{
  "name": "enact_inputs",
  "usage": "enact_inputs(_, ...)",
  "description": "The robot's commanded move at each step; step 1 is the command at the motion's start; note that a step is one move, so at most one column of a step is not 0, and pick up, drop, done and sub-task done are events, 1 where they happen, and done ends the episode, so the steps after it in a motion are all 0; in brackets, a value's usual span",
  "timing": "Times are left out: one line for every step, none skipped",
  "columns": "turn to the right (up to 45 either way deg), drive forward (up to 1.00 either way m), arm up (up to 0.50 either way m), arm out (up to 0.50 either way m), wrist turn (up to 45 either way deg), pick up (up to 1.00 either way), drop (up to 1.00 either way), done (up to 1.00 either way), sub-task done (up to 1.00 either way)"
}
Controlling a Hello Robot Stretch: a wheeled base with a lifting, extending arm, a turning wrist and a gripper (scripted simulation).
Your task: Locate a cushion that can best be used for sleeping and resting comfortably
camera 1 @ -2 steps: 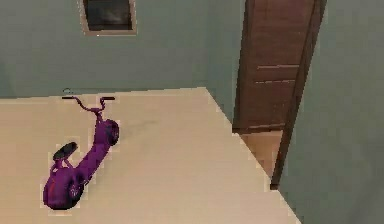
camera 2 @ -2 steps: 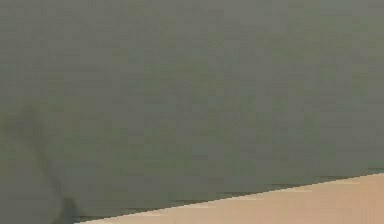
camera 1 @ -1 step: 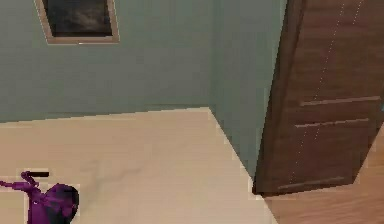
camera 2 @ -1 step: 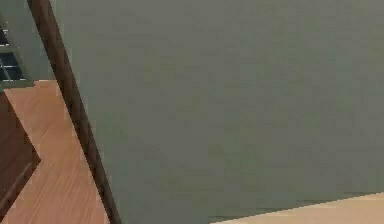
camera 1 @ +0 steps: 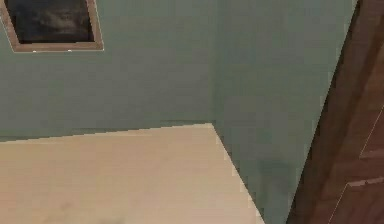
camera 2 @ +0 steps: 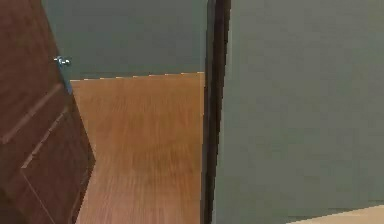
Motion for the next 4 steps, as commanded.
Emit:
enact_inputs(45.0, 0.0, 0.0, 0.0, 0.0, 0.0, 0.0, 0.0, 0.0)
enact_inputs(15.0, 0.0, 0.0, 0.0, 0.0, 0.0, 0.0, 0.0, 0.0)
enact_inputs(0.0, 1.0, 0.0, 0.0, 0.0, 0.0, 0.0, 0.0, 0.0)
enact_inputs(15.0, 0.0, 0.0, 0.0, 0.0, 0.0, 0.0, 0.0, 0.0)
